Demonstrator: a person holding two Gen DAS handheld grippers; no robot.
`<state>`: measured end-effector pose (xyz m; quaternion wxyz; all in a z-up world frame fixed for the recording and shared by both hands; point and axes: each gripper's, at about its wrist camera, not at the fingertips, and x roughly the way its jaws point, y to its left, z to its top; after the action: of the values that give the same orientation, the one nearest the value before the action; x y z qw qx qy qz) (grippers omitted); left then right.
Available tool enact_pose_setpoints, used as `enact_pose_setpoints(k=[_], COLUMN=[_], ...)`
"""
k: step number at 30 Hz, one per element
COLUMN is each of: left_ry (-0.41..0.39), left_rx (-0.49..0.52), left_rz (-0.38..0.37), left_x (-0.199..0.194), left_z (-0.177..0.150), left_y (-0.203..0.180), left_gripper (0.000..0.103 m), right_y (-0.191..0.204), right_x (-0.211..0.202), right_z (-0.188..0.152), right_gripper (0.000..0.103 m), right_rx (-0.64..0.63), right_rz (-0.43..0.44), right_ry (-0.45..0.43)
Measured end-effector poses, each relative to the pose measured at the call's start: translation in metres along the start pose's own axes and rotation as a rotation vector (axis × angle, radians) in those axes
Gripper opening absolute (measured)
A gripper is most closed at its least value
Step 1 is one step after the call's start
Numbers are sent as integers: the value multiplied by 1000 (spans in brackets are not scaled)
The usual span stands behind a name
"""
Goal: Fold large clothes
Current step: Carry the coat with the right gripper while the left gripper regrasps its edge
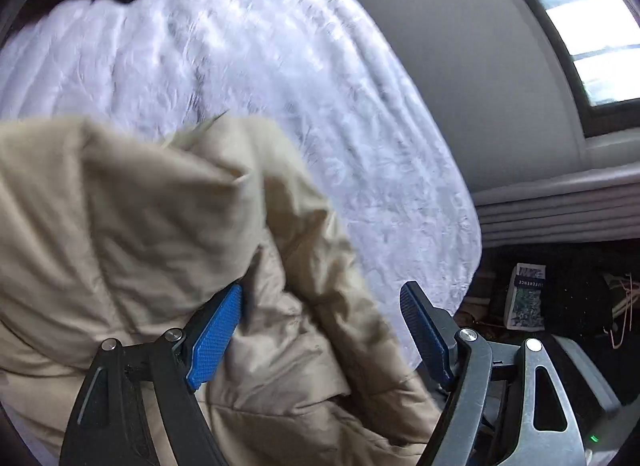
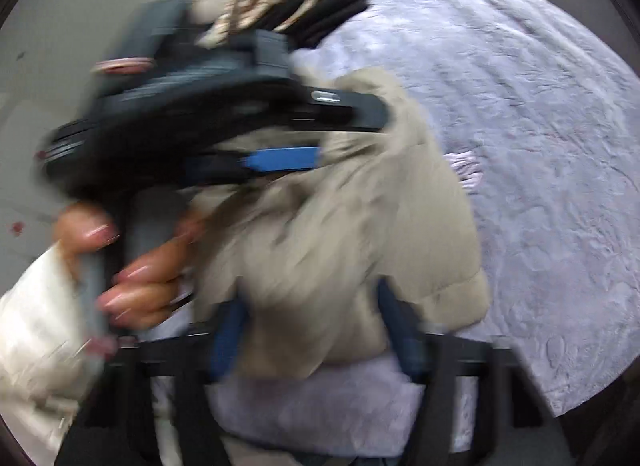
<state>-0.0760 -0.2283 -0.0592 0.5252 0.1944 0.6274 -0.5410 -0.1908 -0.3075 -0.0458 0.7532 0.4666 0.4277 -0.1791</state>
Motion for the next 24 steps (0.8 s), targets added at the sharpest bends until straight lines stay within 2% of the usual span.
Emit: enact_pose_setpoints(k=[1,4,6,7,9,13,14,19,24], left_ry=[-30,-188,-284,-300,-281,-241,-229,-209,-193], left_rx=[22,117,142,134,98,44,43,108,95], left_rz=[14,159,299,362,466,515,527,579,595], left_x=[-9,-51,-76,-83,-77,-47,-25,34,44], left_z=[18,23,18,19,22,28,31,54,58], left_y=[-6,-11,3,17,40,74,66,38,35], left_gripper=[80,80,80,80,80,80,80,80,80], right_y=[-6,-16,-30,-40,-57,-75,-78,-99,-120], right_x=[2,-6,-7,-6,-1,10,13,26,26], right_z=[3,2,-5,-10,-20,-31,-31,-26,-23], right_gripper=[15,11,11,11,11,11,11,12,12], right_rx=[55,87,107,133,162,215,216,236,280], right_rz=[-10,-107,-141,-140,-145,-134,-136,-163,-119], right_ry=[-12,-64,-45,-26,2,34,37,33,55])
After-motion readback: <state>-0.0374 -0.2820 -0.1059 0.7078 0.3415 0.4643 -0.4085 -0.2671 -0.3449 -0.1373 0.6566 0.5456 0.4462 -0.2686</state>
